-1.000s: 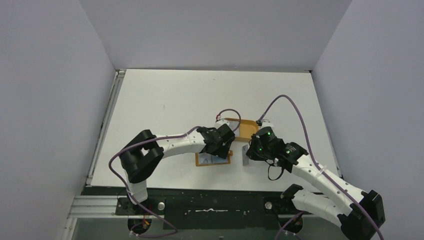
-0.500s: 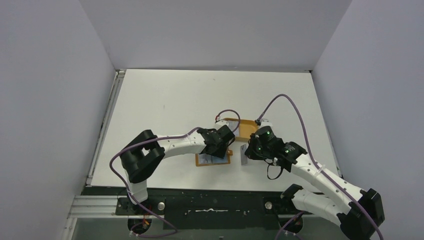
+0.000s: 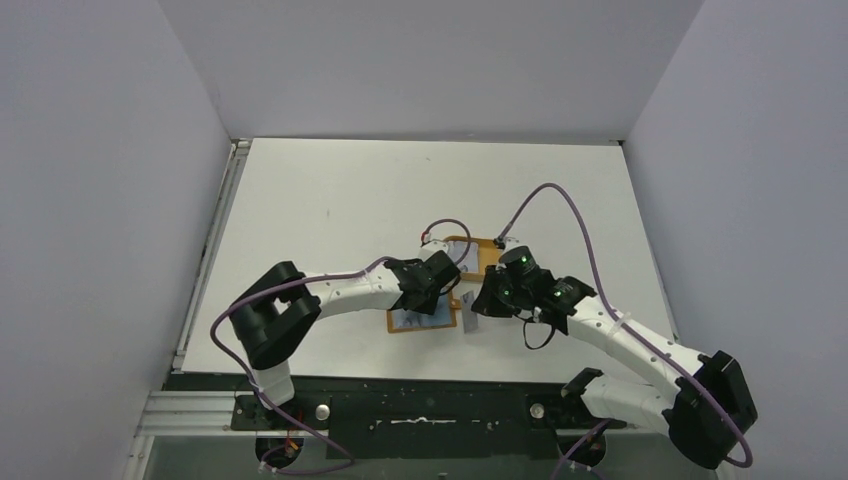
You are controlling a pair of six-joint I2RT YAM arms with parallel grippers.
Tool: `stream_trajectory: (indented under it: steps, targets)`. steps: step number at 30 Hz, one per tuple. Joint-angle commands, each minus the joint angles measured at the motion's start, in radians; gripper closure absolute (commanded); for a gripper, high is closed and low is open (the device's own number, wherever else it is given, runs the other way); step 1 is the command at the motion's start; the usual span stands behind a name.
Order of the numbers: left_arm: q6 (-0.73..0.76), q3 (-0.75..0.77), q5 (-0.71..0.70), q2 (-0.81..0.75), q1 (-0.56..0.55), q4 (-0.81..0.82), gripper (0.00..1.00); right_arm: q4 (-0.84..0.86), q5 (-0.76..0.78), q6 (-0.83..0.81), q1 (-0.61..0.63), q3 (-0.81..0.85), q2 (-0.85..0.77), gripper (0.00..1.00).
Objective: Put the credit cards into the card holder
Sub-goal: Turn over the card slot in the card holder.
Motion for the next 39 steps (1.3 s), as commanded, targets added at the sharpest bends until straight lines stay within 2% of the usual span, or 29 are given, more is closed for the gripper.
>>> stream_trajectory:
  steps: [1, 7, 33, 39]
  targets:
    - [0.007, -0.039, 0.017, -0.038, 0.015, -0.003, 0.66, 0.124, -0.074, 0.022, -0.001, 0.011, 0.032, 1.0]
    - [0.007, -0.069, 0.047, -0.063, 0.021, 0.04, 0.67, 0.196, -0.175, 0.026, -0.002, 0.02, 0.112, 1.0]
    - [0.007, -0.093, 0.075, -0.106, 0.029, 0.06, 0.68, 0.284, -0.259, -0.016, -0.055, 0.091, 0.379, 1.0]
    - [0.009, -0.086, 0.074, -0.126, 0.03, 0.046, 0.63, 0.345, -0.327, 0.006, -0.055, 0.07, 0.404, 1.0]
